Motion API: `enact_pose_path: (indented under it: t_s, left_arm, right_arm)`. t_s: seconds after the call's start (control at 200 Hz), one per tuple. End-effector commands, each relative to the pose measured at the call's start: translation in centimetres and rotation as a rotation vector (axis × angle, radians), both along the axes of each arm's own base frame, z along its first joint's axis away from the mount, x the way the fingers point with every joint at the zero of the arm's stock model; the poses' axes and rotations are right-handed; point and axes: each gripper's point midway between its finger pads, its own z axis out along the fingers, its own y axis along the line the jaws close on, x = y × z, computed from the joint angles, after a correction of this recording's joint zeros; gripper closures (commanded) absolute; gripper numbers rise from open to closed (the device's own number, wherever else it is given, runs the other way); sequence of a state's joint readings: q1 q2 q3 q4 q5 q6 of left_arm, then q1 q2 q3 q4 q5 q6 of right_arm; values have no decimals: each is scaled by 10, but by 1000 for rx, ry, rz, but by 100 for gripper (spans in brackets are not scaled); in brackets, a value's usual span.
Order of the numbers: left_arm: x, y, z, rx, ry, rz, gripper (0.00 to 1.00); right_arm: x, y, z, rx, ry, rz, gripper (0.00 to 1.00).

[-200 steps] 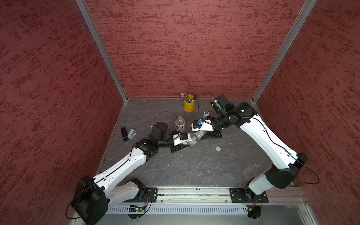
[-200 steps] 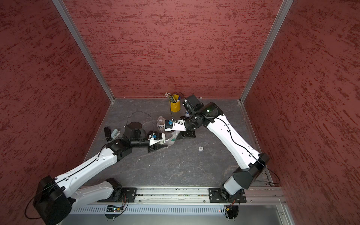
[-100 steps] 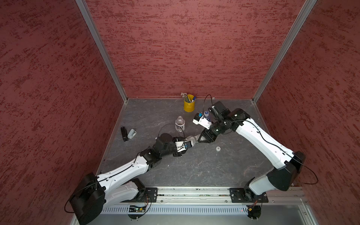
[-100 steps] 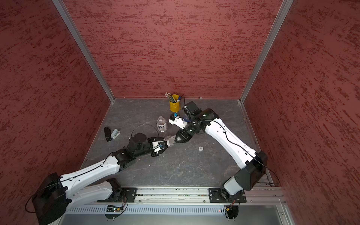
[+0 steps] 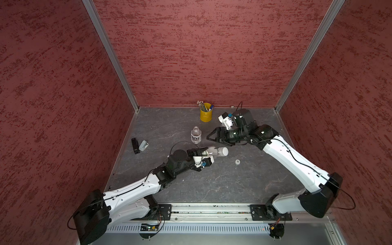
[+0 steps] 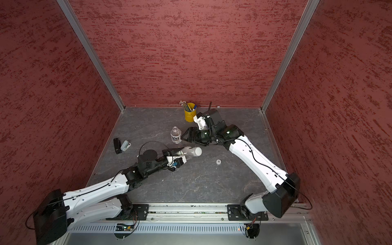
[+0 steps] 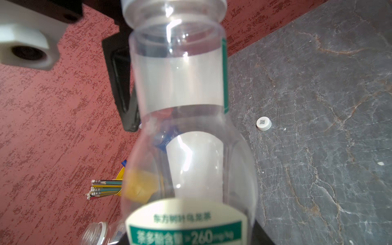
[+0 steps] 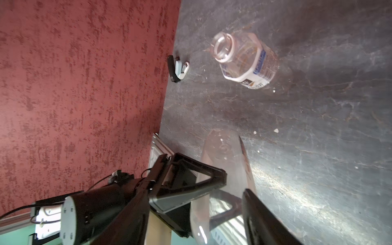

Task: Screw on the bottle caps
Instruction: Screw the bottle cap onto the plastic bottle.

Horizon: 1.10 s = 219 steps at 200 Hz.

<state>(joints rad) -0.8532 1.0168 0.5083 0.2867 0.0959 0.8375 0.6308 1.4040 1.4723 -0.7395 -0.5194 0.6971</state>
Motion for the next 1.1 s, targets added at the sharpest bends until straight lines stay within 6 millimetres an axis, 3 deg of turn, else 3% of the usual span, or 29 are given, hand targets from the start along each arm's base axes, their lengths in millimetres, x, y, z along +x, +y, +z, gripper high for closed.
enact_pose_path:
  t_s: [0.0,0.165,0.316,0.431,0.586,0.837,1.092]
  left_arm:
    - [-8,3,-7,-5,57,-13,60]
    - [-11,10,-16,10,175,-38,60]
    - [-12,18,-12,5,286,-86,62]
    - [-12,23,-7,3,316,-113,62]
    - [-13,27,-3,16,330,-142,62]
    - [-13,26,-1,26,342,-164,62]
    - [-13,23,2,23,339,-179,62]
  right_arm:
    - [9,-12,46,24,-215,-24,20]
    - [-7,-32,64,-118,-659,192,10]
    - [-41,-48,46,-324,-1004,550,7]
    - [-68,-52,23,-365,-1112,851,10]
    - [-75,-53,8,-444,-1208,1069,16]
    - [-67,-35,8,-562,-1399,1198,26]
    - [-62,-27,-1,-627,-1425,1293,35]
